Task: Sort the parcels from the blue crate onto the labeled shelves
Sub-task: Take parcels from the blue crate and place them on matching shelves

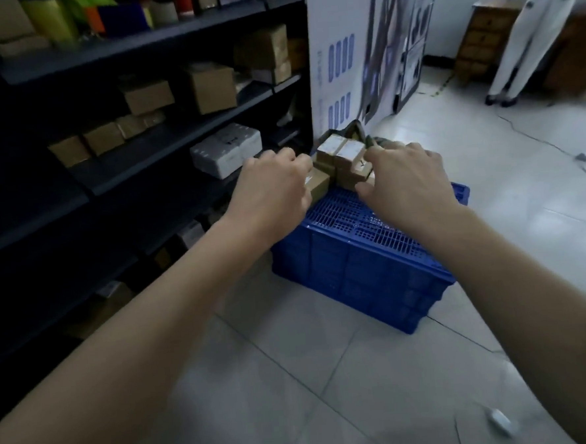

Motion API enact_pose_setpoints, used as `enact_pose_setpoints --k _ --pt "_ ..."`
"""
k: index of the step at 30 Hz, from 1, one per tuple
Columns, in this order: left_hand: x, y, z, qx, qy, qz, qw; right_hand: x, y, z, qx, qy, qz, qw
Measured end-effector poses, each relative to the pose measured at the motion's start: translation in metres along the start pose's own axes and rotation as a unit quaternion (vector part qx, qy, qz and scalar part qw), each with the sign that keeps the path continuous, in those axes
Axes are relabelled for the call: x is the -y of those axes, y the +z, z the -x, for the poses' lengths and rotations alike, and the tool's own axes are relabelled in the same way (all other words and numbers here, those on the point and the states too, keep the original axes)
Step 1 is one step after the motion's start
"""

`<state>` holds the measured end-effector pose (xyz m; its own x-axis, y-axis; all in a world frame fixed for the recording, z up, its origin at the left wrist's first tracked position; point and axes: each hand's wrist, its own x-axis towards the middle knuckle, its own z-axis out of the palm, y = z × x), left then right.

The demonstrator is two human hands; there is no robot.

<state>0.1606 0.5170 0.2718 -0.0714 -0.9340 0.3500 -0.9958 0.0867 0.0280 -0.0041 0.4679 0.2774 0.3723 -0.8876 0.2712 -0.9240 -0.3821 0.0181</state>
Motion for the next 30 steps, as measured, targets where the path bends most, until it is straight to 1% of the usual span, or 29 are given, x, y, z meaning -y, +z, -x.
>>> enact_pose_setpoints --k 5,9,12,15,21,26,30 --pt "-0.002 0.058 -0.086 0.023 0.061 0.048 0.997 -0.049 0.031 -0.052 0.025 0.081 0.017 0.996" --pt "-0.010 0.108 -0.151 0.057 0.075 0.067 0.993 -0.093 0.057 -0.103 0.029 0.115 0.005 0.993" --pt "-0.013 0.147 -0.204 0.063 0.072 0.081 0.992 -0.130 0.089 -0.157 0.041 0.127 -0.013 0.991" --pt "-0.015 0.183 -0.265 0.066 0.049 0.089 0.993 -0.167 0.126 -0.216 0.064 0.125 -0.033 0.990" --pt "-0.020 0.256 -0.373 0.125 -0.007 0.113 0.986 -0.235 0.197 -0.314 0.123 0.128 -0.063 0.982" --pt "-0.005 0.319 -0.418 0.189 -0.047 0.128 0.972 -0.270 0.258 -0.365 0.187 0.146 -0.092 0.967" --pt "0.022 0.365 -0.449 0.224 -0.081 0.138 0.961 -0.275 0.302 -0.397 0.226 0.157 -0.122 0.954"
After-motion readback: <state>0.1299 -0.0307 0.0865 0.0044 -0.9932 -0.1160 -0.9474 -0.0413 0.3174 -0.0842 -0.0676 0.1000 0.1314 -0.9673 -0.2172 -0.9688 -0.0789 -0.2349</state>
